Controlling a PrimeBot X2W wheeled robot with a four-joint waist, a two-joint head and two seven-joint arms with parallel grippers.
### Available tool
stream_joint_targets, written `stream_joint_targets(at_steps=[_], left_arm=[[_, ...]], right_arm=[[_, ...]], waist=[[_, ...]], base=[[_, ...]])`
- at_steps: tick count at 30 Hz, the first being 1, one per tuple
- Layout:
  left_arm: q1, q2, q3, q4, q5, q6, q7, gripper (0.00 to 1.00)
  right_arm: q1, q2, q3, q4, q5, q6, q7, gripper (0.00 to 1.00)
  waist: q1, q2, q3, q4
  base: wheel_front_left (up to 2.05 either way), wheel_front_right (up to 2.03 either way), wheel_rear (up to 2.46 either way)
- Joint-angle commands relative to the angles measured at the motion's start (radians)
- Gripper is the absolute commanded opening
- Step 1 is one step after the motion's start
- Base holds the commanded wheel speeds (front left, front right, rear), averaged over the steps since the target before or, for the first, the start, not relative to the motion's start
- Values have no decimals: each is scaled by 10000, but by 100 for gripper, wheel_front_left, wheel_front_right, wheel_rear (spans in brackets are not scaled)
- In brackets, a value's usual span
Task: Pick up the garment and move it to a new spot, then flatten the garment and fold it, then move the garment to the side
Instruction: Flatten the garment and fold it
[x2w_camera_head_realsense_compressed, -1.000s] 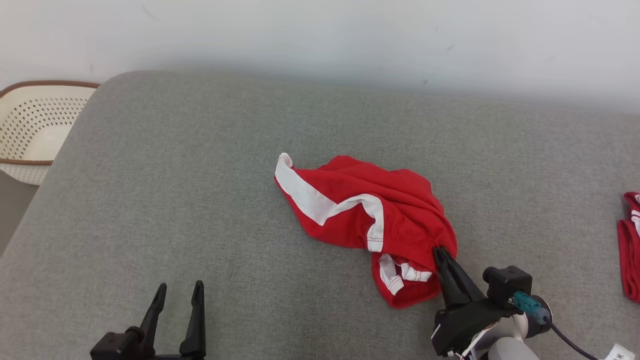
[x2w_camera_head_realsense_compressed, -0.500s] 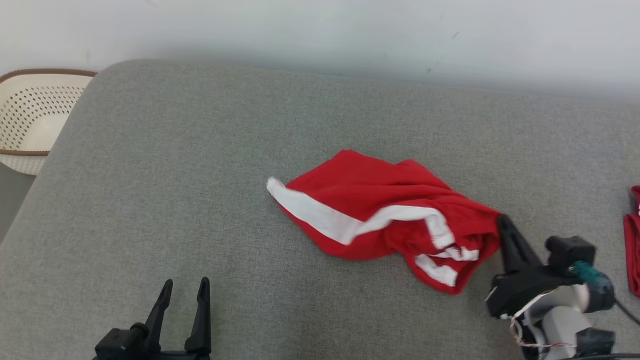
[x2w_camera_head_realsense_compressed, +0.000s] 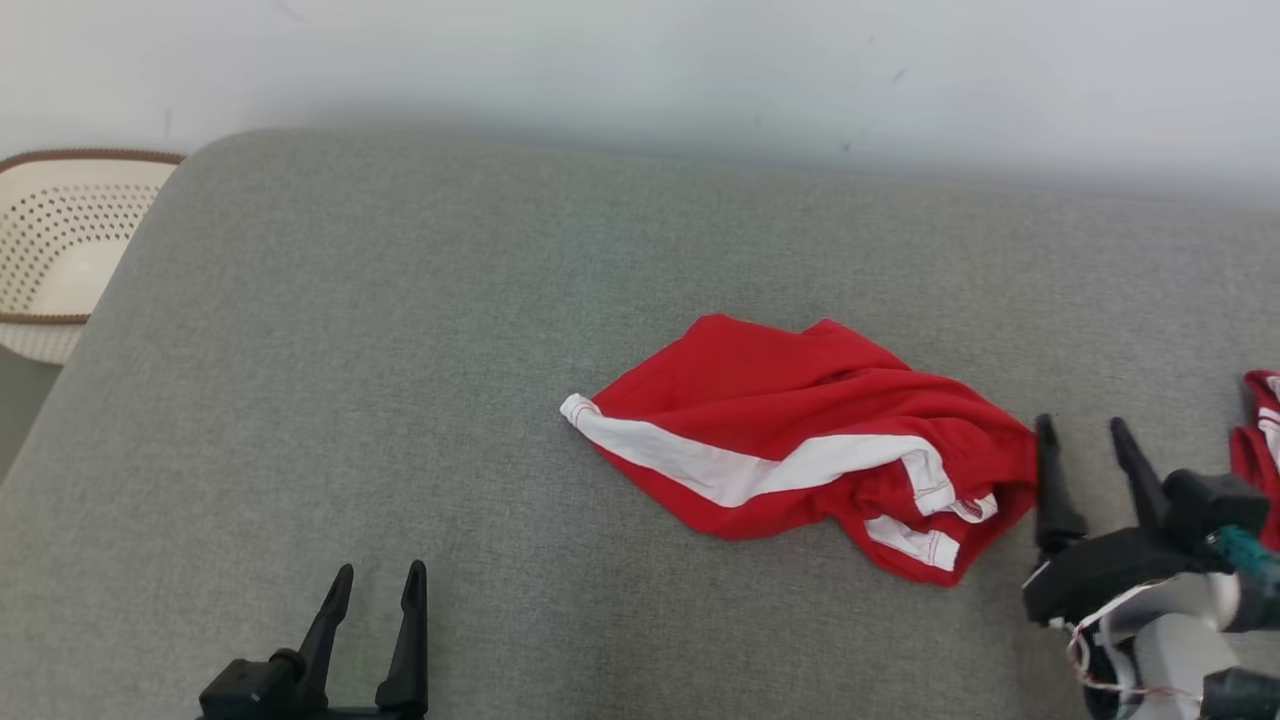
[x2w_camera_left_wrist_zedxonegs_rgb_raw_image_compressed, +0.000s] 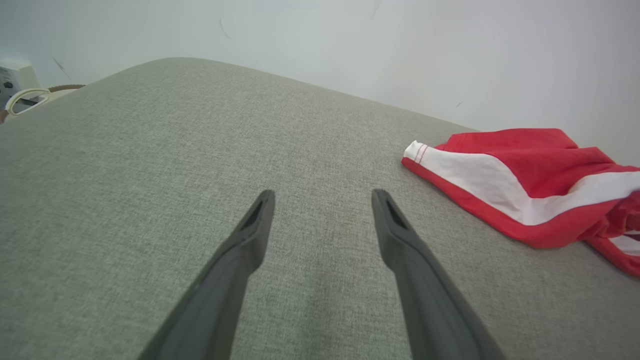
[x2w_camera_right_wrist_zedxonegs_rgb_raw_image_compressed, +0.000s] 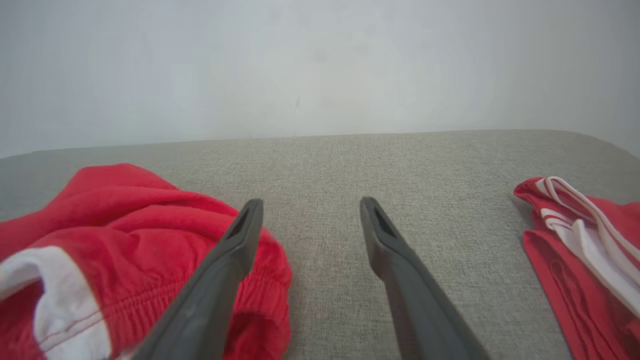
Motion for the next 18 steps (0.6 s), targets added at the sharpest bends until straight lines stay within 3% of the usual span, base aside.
stream_joint_targets(at_steps=[1, 11, 18], left_arm=[[136, 3, 28, 35, 62, -17, -31, 100], [243, 6, -66, -46, 46, -34, -31, 100], [364, 6, -171, 101, 5, -88, -31, 100]], right_arm=[[234, 73, 134, -193, 106, -9, 3, 100], [1627, 173, 2314, -1669, 1108, -9, 4, 100], [1514, 129, 3509, -1376, 1829, -9, 4, 100]], waist=[[-1, 0, -147, -158], [-1, 0, -417, -616], [-1, 0, -421, -526]], base=[[0, 0, 0], [0, 0, 0], [0, 0, 0]])
